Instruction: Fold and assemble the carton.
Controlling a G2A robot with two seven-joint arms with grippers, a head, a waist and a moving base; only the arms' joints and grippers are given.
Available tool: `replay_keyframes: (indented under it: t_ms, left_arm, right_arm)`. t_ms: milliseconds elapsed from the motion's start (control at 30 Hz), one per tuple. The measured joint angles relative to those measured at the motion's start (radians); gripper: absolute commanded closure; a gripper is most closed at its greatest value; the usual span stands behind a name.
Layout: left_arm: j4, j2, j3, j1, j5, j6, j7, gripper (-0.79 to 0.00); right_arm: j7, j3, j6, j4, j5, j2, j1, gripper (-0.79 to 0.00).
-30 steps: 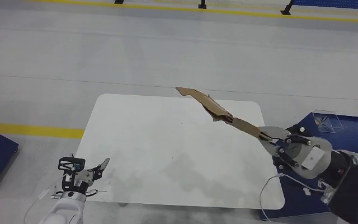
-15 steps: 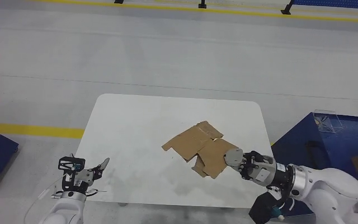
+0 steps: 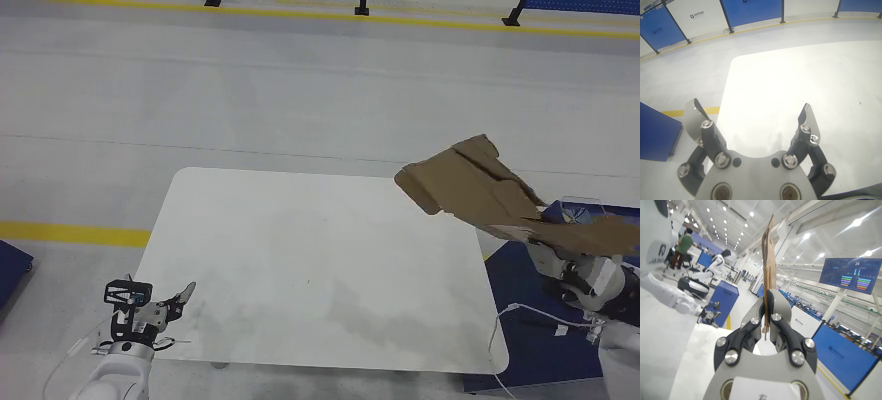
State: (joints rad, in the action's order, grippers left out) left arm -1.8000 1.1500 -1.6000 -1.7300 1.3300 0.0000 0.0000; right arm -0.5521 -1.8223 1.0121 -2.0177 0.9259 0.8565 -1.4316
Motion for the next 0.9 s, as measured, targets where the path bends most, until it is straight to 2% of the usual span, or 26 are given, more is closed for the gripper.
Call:
replay_keyframes:
  t_ms: [167,300,400,500,600,700,900]
  left_arm:
    - [0.000,0.000,0.000,0.000,0.000,0.000,0.000,-0.785]
    - [0.000,0.000,0.000,0.000,0.000,0.000,0.000,-0.785]
    - [0.000,0.000,0.000,0.000,0.000,0.000,0.000,-0.785]
    - [0.000,0.000,0.000,0.000,0.000,0.000,0.000,-0.785]
    - [0.000,0.000,0.000,0.000,0.000,0.000,0.000,-0.785]
    - [0.000,0.000,0.000,0.000,0.000,0.000,0.000,-0.785]
    - [0.000,0.000,0.000,0.000,0.000,0.000,0.000,-0.785]
  right_arm:
    - [0.329,0.170,0.000,0.058,-0.517,-0.078,0.047,0.000]
    - [0.674,0.355,0.000,0.132,-1.067,-0.122,0.103,0.000]
    - [0.947,0.481,0.000,0.205,-1.436,-0.133,0.141,0.000]
    - [1.190,0.589,-0.034,0.270,-1.710,-0.131,0.166,0.000]
    - [1.369,0.664,-0.090,0.320,-1.906,-0.120,0.188,0.000]
    - [1.487,0.697,-0.132,0.349,-2.013,-0.110,0.207,0.000]
    - [1.485,0.696,-0.132,0.349,-2.013,-0.110,0.208,0.000]
